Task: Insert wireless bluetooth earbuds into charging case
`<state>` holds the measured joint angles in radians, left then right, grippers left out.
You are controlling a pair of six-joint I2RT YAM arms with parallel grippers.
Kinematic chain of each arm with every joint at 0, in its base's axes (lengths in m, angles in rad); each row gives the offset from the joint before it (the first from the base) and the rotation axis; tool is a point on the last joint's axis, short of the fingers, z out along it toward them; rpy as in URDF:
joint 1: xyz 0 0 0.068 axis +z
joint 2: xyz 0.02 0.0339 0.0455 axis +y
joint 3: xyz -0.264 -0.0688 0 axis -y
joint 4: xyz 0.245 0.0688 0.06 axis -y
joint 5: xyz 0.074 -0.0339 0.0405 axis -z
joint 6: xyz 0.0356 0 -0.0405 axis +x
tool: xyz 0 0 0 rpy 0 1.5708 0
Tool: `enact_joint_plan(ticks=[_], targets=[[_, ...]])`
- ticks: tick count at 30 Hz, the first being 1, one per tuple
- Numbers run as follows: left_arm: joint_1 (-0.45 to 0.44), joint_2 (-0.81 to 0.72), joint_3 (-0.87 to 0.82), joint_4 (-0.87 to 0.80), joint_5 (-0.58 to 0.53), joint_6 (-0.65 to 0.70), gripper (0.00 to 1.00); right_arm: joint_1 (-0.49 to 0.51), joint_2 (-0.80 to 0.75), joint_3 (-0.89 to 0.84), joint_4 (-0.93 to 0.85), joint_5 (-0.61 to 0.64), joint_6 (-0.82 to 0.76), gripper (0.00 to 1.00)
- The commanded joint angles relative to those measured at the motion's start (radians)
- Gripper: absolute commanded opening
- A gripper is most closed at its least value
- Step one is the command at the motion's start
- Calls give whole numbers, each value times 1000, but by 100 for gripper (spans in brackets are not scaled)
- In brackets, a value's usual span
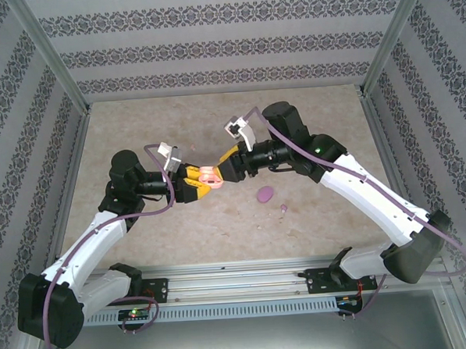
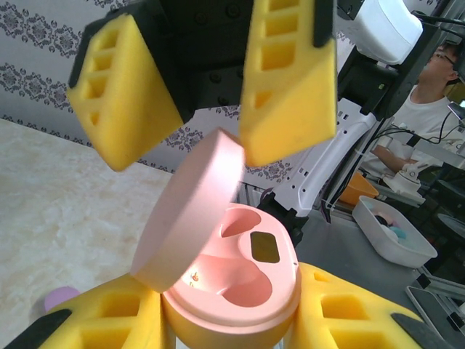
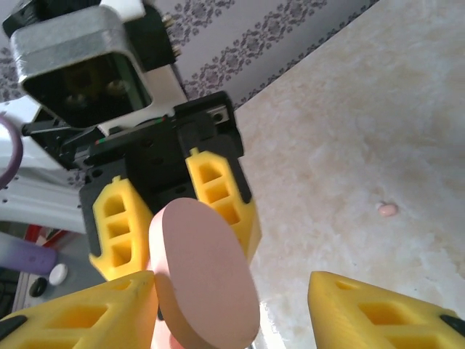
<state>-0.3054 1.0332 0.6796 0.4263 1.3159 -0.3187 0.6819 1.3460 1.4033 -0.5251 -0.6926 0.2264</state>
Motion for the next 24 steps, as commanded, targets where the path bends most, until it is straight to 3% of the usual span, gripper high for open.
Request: enact_joint_plan(ticks=[1, 24], targets=[[3, -24, 18, 45, 30, 13, 14, -20, -9, -34, 24, 67, 60, 57], [4, -15, -32, 13, -94, 79, 15, -8, -59, -69, 60, 110, 163, 66]])
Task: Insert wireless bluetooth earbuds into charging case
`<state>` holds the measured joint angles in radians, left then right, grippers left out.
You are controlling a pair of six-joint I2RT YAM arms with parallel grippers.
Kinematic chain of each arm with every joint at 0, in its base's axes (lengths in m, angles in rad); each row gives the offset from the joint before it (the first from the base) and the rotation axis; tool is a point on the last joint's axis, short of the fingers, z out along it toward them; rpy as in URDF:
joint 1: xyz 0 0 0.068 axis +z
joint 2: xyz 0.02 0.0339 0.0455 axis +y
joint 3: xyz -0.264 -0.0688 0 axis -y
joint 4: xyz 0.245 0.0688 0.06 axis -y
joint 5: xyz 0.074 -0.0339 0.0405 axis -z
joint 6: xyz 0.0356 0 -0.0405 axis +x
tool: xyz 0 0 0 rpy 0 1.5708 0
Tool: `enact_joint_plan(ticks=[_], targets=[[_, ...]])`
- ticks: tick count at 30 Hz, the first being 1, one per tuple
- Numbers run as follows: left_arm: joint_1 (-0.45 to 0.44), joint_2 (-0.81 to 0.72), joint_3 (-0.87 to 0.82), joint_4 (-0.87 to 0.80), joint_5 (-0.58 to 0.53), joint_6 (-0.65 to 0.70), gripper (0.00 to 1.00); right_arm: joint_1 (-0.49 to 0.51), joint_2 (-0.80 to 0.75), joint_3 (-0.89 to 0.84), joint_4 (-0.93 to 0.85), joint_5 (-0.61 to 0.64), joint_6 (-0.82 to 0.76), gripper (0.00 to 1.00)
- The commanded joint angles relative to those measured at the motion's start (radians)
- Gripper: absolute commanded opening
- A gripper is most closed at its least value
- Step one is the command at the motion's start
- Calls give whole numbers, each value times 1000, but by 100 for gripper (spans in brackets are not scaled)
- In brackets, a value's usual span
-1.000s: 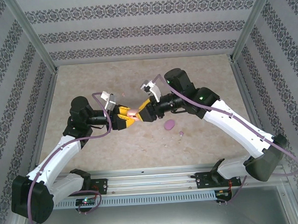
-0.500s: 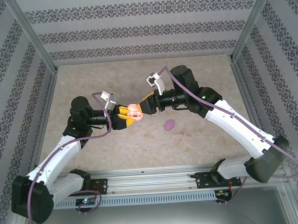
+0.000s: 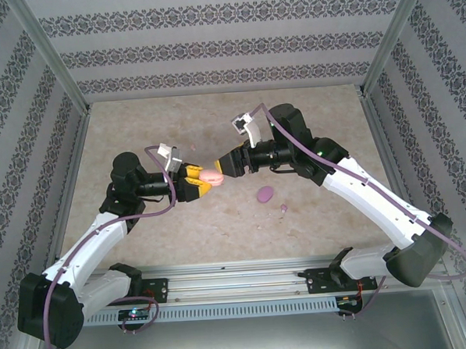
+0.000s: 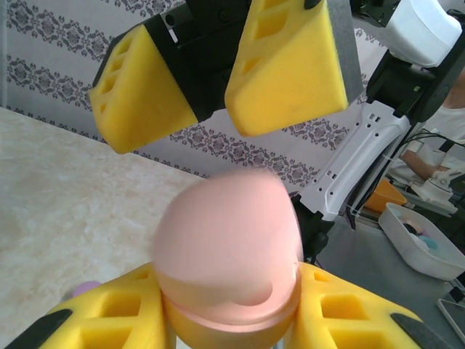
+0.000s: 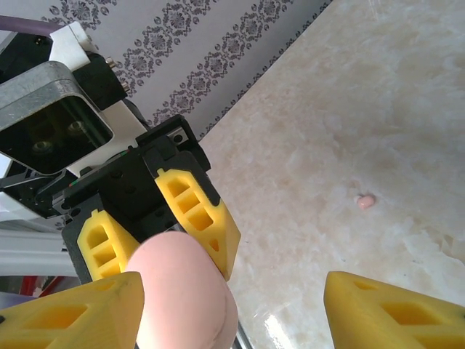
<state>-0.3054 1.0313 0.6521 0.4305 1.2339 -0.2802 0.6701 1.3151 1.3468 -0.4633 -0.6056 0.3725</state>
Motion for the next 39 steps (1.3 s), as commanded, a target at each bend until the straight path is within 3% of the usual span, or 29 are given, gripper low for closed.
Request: enact_joint_plan(ticks=[1, 18, 27, 39], targets=[[4, -10, -5, 2, -17, 46, 15, 4, -27, -12, -1, 26, 16, 67], [22, -8, -16, -53, -37, 64, 14, 15, -45, -35, -35, 114, -20, 67], [29, -19, -28, -52, -16, 48, 14, 128, 14, 25, -125, 177, -181, 69], [36, -53, -41, -43, 18, 19, 14, 140, 70, 94, -162, 217, -252, 68]])
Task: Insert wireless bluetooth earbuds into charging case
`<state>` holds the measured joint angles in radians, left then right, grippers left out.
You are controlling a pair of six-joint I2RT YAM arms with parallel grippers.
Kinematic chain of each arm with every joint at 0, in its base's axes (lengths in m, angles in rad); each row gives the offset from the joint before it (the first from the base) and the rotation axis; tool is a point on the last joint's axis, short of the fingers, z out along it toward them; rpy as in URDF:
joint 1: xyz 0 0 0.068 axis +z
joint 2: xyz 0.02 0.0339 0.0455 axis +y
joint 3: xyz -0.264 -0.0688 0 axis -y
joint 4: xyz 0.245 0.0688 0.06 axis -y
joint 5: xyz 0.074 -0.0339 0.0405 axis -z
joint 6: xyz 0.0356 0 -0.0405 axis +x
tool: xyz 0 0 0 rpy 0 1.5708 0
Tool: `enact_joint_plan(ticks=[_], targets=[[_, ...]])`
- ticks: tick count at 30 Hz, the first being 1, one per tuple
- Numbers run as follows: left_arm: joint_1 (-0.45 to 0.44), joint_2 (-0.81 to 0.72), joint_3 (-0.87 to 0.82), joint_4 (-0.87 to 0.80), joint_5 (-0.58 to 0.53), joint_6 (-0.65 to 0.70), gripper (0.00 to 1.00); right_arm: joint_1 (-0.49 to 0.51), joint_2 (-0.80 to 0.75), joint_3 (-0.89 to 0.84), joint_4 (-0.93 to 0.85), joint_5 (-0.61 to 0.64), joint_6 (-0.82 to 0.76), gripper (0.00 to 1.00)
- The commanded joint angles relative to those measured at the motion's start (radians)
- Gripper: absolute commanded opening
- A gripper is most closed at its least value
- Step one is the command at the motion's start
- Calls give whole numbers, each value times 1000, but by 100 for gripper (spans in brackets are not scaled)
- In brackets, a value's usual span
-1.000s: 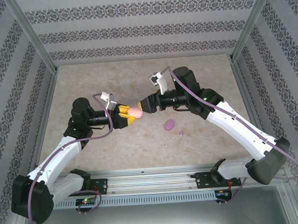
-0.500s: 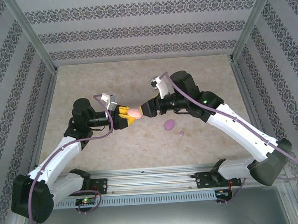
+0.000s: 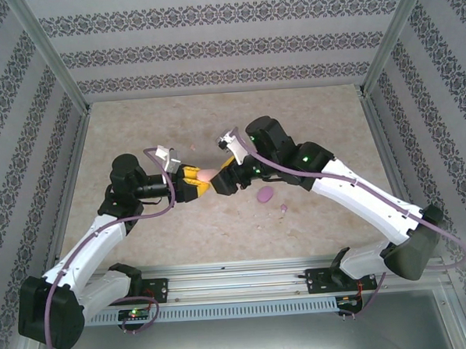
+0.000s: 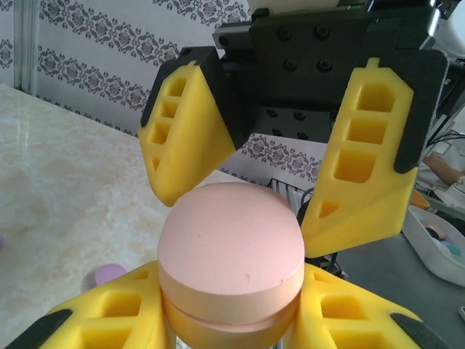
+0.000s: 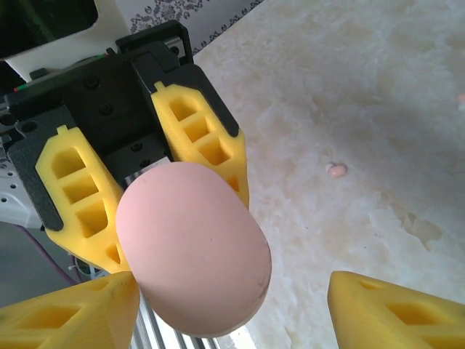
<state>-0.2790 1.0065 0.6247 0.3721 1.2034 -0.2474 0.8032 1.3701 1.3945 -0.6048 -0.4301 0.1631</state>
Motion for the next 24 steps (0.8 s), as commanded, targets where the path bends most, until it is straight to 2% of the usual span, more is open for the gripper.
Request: enact_joint_plan(ticks=[1, 6, 14, 17, 19, 24], targets=[[10, -31, -14, 16, 51, -16, 14, 7, 19, 56, -25, 46, -45, 68], [9, -37, -11, 19, 60, -24, 14, 0, 20, 66, -2, 65, -45, 65], [9, -29, -7, 99, 92, -80, 14, -9, 57, 67, 30, -6, -28, 61], [10, -23, -8, 118, 106, -97, 14, -15, 68, 71, 47, -34, -20, 56], [10, -22, -8, 121, 107, -97, 14, -18, 71, 75, 58, -48, -17, 48], [12, -24, -15, 112, 101, -81, 17, -24, 61, 78, 83, -80, -26, 20]])
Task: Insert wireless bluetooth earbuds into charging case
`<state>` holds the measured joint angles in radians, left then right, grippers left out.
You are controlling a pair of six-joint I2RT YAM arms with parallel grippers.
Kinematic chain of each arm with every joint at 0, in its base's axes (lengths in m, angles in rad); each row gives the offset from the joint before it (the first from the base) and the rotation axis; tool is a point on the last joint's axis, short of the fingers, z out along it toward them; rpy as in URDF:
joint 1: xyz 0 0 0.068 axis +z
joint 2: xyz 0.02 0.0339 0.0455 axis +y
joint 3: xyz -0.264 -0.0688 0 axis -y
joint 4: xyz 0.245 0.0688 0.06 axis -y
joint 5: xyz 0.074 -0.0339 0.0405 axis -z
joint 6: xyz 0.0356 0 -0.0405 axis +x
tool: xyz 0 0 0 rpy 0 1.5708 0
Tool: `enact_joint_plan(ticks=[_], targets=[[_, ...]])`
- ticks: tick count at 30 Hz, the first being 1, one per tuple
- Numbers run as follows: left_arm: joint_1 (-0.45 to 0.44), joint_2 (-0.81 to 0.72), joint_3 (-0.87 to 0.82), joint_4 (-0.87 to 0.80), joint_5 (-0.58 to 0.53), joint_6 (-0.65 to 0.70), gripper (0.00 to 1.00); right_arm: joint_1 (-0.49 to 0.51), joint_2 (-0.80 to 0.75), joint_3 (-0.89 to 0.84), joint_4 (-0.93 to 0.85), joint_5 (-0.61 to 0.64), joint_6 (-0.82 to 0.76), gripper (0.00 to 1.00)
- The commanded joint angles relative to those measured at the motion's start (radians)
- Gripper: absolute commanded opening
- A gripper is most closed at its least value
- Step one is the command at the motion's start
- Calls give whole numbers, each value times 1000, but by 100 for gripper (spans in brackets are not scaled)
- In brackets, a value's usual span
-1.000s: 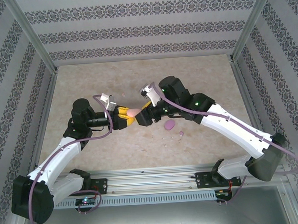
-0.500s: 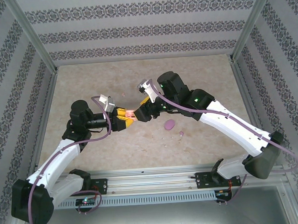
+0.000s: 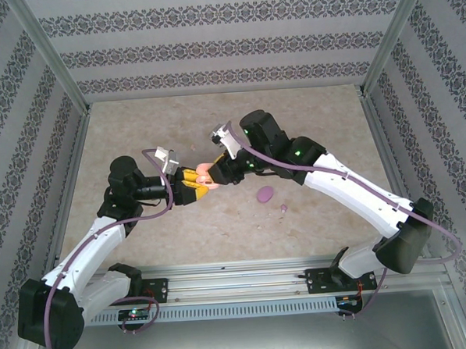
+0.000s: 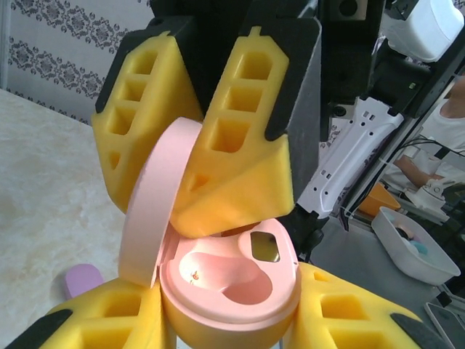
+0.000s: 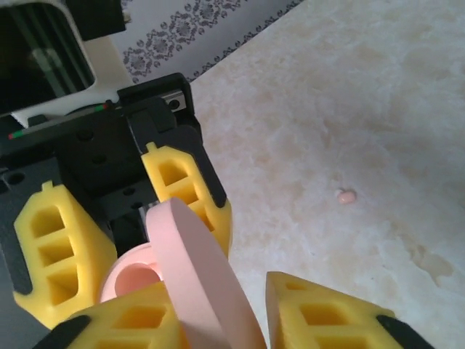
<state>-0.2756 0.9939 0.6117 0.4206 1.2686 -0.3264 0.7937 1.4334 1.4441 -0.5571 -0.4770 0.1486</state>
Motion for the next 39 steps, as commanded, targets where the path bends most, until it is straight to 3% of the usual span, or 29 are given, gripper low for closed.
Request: enact_joint_plan(ticks=[1, 6, 9, 12, 14, 19, 24, 30, 39], targets=[[8, -14, -3, 64, 33, 0, 18, -14, -4, 29, 37, -36, -19, 14], [10, -36, -6, 44, 9, 36, 29, -3, -21, 19, 57, -11, -51, 0], [10, -62, -7, 2, -14, 74, 47, 12, -43, 0, 81, 49, -84, 0], [10, -95, -8, -59, -49, 111, 73, 35, -61, -11, 89, 133, -129, 0], [12, -108, -10, -75, -65, 115, 83, 52, -69, -16, 89, 182, -160, 0], [11, -102, -4, -89, -89, 114, 84, 91, -70, -22, 91, 265, -232, 0], [12, -56, 13, -25, -80, 27, 82, 142, -61, -19, 85, 349, -303, 0], [16, -17, 28, 2, -43, 10, 70, 157, -51, -11, 77, 377, -334, 0], [24, -15, 3, 145, -38, -68, 76, 160, -48, -24, 80, 377, -339, 0]])
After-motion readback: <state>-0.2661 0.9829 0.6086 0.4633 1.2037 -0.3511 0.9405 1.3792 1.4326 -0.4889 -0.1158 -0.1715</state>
